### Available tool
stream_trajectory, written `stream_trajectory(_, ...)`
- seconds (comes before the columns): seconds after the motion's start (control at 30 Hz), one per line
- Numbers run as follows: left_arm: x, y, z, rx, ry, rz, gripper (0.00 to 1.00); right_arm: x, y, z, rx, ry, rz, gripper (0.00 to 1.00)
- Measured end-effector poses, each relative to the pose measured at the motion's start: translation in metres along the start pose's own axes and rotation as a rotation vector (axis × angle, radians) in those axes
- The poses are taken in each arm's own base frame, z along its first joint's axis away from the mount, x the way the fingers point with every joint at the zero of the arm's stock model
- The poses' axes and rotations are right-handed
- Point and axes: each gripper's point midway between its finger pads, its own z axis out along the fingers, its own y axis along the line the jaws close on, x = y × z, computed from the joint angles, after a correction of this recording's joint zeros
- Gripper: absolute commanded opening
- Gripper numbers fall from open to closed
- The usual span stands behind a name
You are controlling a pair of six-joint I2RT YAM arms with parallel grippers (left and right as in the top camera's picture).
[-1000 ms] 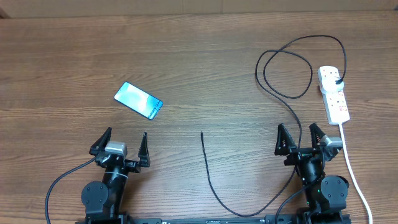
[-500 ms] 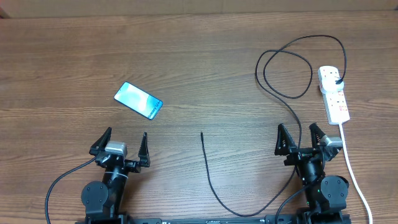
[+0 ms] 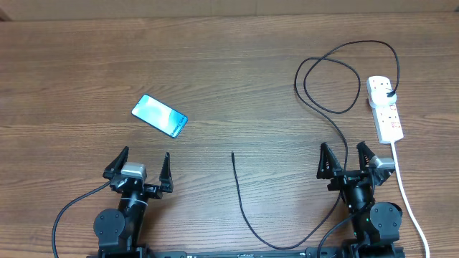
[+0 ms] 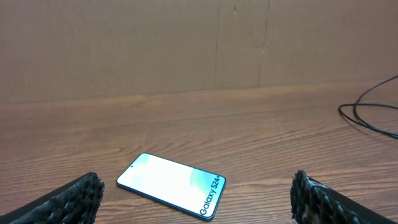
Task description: Plug charger to phone and switch on socket
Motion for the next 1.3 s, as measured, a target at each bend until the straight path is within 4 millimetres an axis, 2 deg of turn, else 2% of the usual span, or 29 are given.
stream_trajectory(0.9,-0.002,-0.006,-0.001,0.035,-0.001,-0.05,1.0,0.0,0.0,0.0,0.0,0.0,0.0,1.0)
stream_trajectory(1.3,-0.029,-0.009,-0.009,0.044,-0.02,-0.048,1.0,0.0,0.0,0.0,0.0,0.0,0.0,1.0)
